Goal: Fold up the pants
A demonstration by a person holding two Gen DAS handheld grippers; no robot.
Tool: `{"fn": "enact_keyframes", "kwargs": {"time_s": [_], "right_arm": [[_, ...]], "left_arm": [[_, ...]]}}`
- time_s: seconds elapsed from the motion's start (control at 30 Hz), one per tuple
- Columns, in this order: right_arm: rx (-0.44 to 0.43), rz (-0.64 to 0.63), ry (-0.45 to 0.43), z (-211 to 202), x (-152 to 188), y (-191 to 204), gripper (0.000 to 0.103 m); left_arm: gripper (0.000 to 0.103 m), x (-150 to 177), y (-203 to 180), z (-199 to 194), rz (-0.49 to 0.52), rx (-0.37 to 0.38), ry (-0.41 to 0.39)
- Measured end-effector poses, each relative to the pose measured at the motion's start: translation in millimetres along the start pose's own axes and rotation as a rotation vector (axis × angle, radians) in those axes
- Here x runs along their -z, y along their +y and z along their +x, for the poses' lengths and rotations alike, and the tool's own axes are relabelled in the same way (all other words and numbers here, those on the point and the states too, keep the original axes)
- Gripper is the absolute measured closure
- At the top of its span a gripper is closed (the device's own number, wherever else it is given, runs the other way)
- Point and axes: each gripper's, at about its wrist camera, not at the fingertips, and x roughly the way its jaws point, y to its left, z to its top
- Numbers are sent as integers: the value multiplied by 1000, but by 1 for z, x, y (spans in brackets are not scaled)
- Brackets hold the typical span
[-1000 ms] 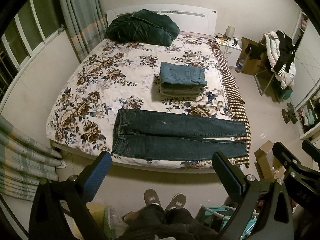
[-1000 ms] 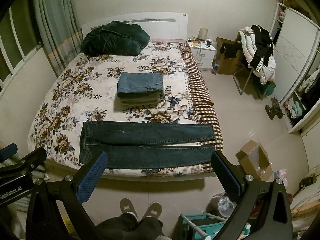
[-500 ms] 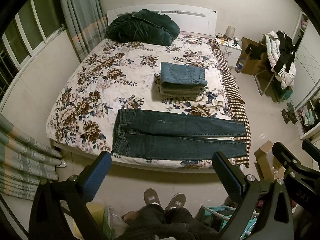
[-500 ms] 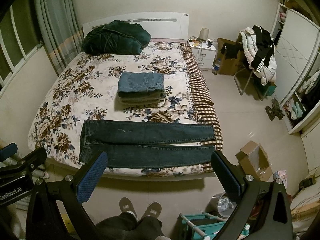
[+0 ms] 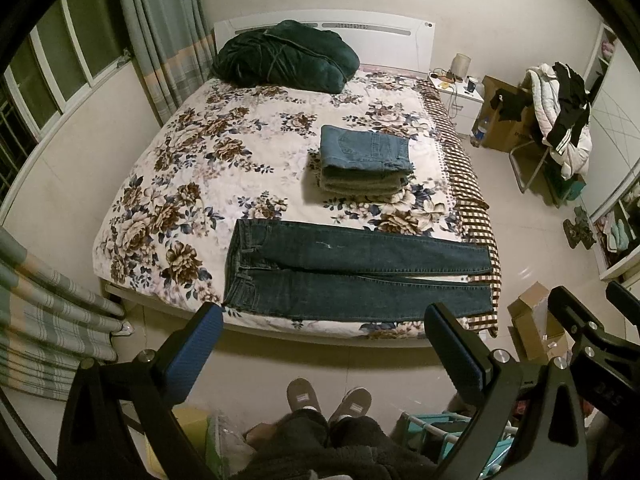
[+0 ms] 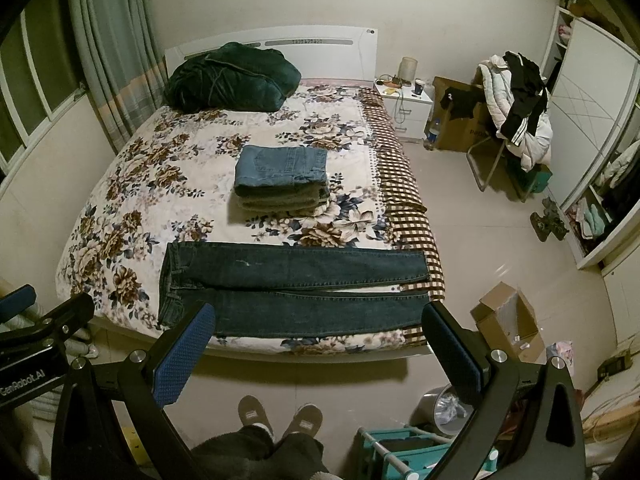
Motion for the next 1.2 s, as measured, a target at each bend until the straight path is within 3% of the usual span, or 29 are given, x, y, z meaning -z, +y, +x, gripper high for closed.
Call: {"fn": "enact_keyframes", "kwargs": {"time_s": [0.9, 1.07, 1.2], "right_arm": [[-22, 1, 29, 14, 0, -20, 0], [0, 30, 37, 51, -11, -38, 0], [38, 90, 73, 119, -31, -54, 0]], "left_arm": [[0, -11, -7, -10, -21, -15, 5], [0, -28, -5, 35, -39, -71, -26], [0, -56, 2, 101, -71, -144, 1]]}}
